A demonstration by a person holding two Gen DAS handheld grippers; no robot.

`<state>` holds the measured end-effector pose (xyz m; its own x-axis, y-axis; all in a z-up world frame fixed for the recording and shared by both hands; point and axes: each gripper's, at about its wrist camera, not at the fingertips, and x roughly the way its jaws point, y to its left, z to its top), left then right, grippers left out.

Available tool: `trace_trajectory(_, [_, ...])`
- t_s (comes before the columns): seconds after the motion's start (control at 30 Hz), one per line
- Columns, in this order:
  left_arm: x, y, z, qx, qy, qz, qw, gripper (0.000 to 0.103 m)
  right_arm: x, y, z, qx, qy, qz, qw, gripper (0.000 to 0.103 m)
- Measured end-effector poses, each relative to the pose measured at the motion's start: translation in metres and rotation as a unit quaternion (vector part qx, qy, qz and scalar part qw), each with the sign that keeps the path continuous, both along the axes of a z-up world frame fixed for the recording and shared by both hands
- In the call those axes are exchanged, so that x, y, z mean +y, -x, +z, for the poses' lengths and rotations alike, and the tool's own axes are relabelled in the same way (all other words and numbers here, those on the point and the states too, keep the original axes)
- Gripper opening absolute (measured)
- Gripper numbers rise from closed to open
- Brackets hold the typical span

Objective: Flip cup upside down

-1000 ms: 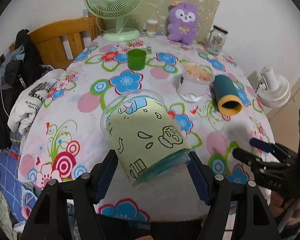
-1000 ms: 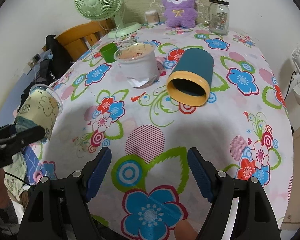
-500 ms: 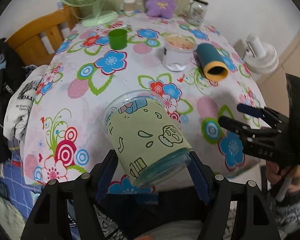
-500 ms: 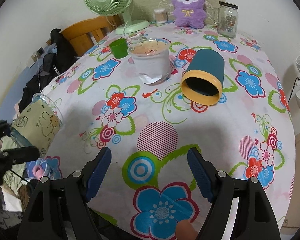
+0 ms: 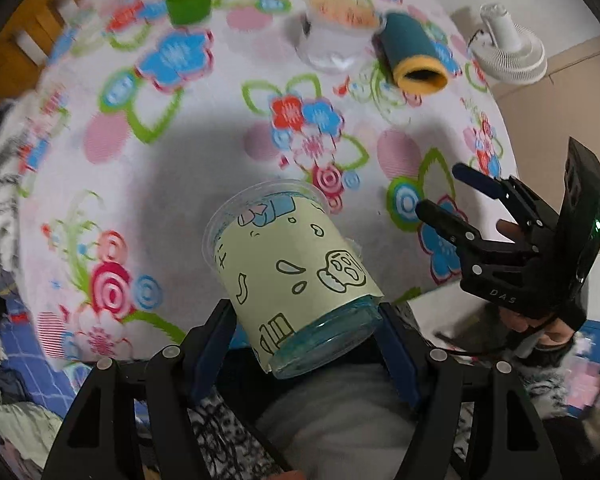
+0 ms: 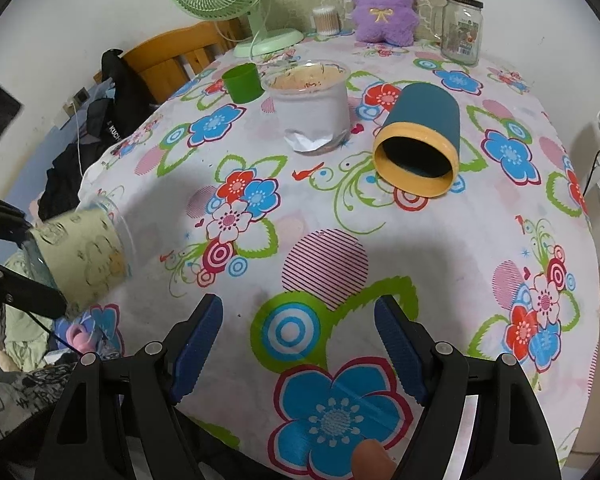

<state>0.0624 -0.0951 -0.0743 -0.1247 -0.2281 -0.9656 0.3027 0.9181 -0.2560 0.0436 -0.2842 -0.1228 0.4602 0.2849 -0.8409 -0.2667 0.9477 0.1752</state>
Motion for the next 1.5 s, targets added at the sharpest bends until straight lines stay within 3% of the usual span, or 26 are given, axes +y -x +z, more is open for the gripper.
trace_trajectory(0.13, [0.003, -0.019, -0.019, 0.047, 0.001, 0.013, 0.9988, 0.072, 0.003, -0.001, -0.004, 0.004, -0.001, 0.003, 1.0, 0.081])
trace_trajectory(0.27, [0.01, -0.033, -0.03, 0.064, 0.001, 0.031, 0.9974, 0.073, 0.004, -0.002, -0.007, 0.008, -0.001, 0.005, 1.0, 0.081])
trace_trajectory(0.43, [0.012, -0.04, -0.028, 0.043, -0.013, 0.033, 0.9984, 0.081, 0.001, -0.006, -0.01, 0.011, 0.001, -0.001, 1.0, 0.081])
trace_trajectory(1.0, [0.011, -0.037, -0.014, -0.001, -0.022, 0.027, 0.9994, 0.091, 0.013, -0.009, -0.002, 0.001, 0.002, 0.007, 1.0, 0.081])
trace_trajectory(1.27, [0.015, -0.032, 0.006, -0.063, -0.032, 0.03, 0.9971, 0.097, 0.022, -0.008, 0.013, -0.023, 0.001, 0.004, 1.0, 0.081])
trace_trajectory(1.4, [0.017, -0.029, 0.011, -0.081, -0.037, 0.034, 0.9954, 0.097, 0.028, -0.009, 0.021, -0.037, 0.0, -0.001, 0.999, 0.091])
trace_trajectory(1.5, [0.021, -0.026, 0.016, -0.097, -0.039, 0.037, 0.9938, 0.098, 0.031, -0.008, 0.03, -0.052, -0.001, -0.003, 0.999, 0.093])
